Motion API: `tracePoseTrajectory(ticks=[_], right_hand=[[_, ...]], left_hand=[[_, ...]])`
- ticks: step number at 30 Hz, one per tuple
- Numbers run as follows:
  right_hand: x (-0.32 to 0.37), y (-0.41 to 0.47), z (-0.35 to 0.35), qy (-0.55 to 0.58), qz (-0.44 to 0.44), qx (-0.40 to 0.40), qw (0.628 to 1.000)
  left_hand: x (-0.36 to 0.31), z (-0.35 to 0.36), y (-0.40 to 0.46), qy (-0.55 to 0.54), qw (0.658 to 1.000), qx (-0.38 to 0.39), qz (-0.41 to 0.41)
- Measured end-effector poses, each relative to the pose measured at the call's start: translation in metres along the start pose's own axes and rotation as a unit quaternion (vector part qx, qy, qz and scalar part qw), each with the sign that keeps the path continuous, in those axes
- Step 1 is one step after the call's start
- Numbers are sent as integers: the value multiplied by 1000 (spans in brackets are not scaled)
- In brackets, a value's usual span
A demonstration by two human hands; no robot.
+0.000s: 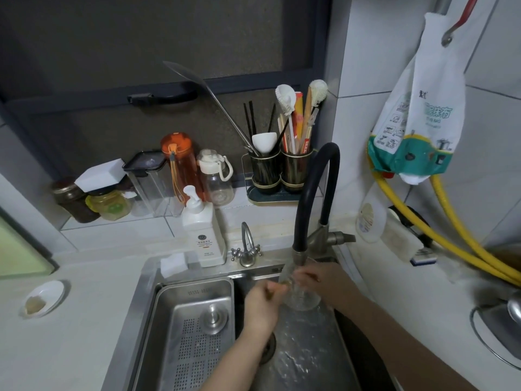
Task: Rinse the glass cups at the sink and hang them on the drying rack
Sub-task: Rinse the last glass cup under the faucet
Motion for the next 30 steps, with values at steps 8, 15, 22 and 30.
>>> tracePoseTrajectory(ticks=[8,15,22,30], right_hand=[[-65,-3,-14,135,41,-74,987],[-129,34,-21,76,85,-139,984],[-170,72,-11,60,151,-70,984],[-163,81,3,37,115,-101,988]], left_hand=[[10,-1,4,-90,996,-8,21],[6,4,10,-90,994,9,57],[7,1,13,-99,994,4,49],[8,-2,8,-110,993,-6,37]])
Point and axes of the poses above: each hand's wrist, its own y-axis towards the middle knuckle, its own z-axis out of the palm, x = y × z, the point moved 5 cm from there along y, towards the middle knuckle, and after that the axes turned 7 degrees about -y, right-handed, at the moved point
